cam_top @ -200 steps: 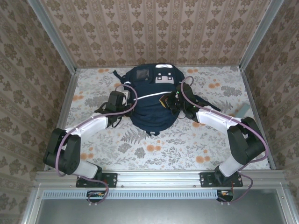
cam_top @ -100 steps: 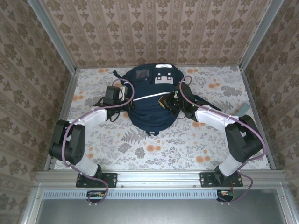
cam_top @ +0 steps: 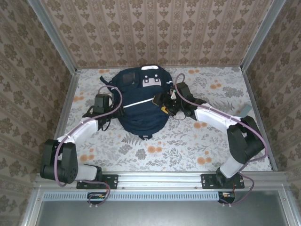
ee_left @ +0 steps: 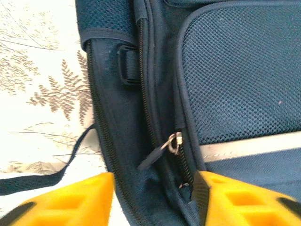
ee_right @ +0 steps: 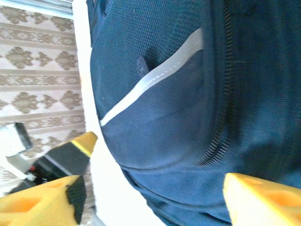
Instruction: Pack the student bag
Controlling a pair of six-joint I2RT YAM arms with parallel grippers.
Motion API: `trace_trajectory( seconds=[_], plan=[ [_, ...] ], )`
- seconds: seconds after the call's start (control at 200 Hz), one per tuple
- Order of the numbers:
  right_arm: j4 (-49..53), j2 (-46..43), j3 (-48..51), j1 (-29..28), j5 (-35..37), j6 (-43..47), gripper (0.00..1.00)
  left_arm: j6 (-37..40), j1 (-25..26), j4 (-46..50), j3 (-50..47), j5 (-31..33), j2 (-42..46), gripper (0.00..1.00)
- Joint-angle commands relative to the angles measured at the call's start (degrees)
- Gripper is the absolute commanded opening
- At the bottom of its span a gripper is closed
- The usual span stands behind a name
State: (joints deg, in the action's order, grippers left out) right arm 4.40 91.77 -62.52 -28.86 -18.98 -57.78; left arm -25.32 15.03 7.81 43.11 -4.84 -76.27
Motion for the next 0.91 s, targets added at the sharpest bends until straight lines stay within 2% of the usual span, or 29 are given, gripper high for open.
trace_trajectory(
  seconds=[0.0,0.17,0.28,0.43,0.575,0.755,0.9],
  plan=[
    [12.96,-7.94,0.96,0.2,12.69,11.87,0.85,-0.32,-0.33,4.44,1.5,0.95,2.72,0.64],
    [27.91,-15.48,2.29,3.79,36.89,18.64,0.95,-0.66,-0.95,8.47,3.74,1.33,5.52,0.81],
    [33.17,-17.37,2.88,10.02,46.1,20.1,1.0,-0.61,-1.35,9.95,4.48,0.8,7.28,0.89],
    [34.71,-15.98,3.63,22.59,46.85,20.6,0.99,0.42,-1.41,11.14,4.98,-0.48,8.98,0.96],
    [34.63,-10.25,1.99,32.33,45.51,21.03,0.98,1.23,-1.4,11.72,5.3,-2.19,9.56,0.99],
    [35.73,-1.12,-3.68,40.07,42.59,22.42,0.94,1.15,-1.4,13.26,6.61,-3.46,8.97,1.0],
    [38.44,5.64,-9.12,43.81,41.76,23.17,0.91,0.41,-1.41,13.22,6.8,-4.27,8.78,1.0]
  ],
)
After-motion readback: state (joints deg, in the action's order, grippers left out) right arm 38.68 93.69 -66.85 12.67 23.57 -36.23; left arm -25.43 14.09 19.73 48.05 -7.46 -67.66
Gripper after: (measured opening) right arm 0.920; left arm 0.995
